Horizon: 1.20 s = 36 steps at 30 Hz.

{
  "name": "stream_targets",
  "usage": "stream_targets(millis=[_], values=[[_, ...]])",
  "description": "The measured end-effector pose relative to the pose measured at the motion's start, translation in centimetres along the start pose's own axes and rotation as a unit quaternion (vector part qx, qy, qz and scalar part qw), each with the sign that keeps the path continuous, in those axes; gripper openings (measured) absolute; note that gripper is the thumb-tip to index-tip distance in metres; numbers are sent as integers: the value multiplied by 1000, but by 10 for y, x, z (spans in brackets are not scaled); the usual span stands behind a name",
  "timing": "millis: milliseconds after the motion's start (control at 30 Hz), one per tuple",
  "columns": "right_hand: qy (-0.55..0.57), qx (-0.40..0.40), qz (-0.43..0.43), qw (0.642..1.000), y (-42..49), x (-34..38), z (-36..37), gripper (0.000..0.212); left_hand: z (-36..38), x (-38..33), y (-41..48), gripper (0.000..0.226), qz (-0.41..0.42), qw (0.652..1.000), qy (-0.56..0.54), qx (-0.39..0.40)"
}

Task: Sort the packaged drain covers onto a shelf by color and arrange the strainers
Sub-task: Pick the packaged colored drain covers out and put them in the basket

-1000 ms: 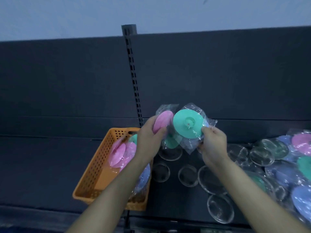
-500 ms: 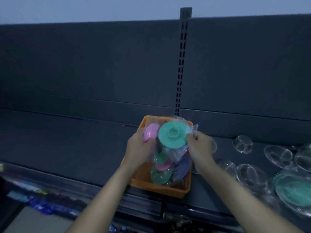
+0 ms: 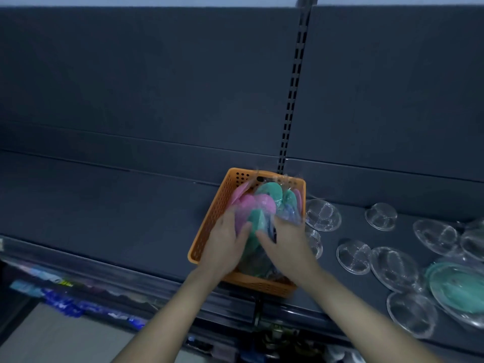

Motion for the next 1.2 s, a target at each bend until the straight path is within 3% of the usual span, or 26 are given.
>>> stream_targets(millis=[67,200,267,367,467,533,633,767,967,1100,1200], values=[[-21,23,-17,999,0,-1,4,28,11,5,0,55,9,998,37,54],[-176,35,-31,983,-4,-13,8,78,28,24,5,61,-35,971,160,173],[-218,62,-12,974,-7,-24,12,87,34,29,7,64,-39,960,183,208],[-171,92,0,981,-10,-35,17,83,35,26,5,68,-45,955,207,205],[-106,77,-8,991,-11,-38,7,77,25,5,2,63,-11,975,193,109],[-43,46,2,998,-15,-42,-6,70,18,-16,-1,56,59,984,161,44],[1,7,34,999,-25,-57,-25,62,27,-44,-2,51,161,978,134,25],[-37,-32,73,996,-43,-91,-51,53,64,-80,-1,51,241,955,154,77],[-128,-5,172,977,-87,-171,-77,49,140,-111,-8,50,310,907,240,153],[-233,26,251,939,-118,-224,-98,51,190,-121,-13,58,245,918,184,253],[-265,35,300,916,-133,-256,-112,52,229,-112,-21,68,200,891,227,339]])
Point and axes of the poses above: each hand's wrist, its own y-axis towards the middle knuckle, its own z-axis out of the palm, x = y × z, the point moved 5 cm from there along y, towards the middle knuckle, and after that the axes turned 8 degrees about -y, right-handed, at the moved point
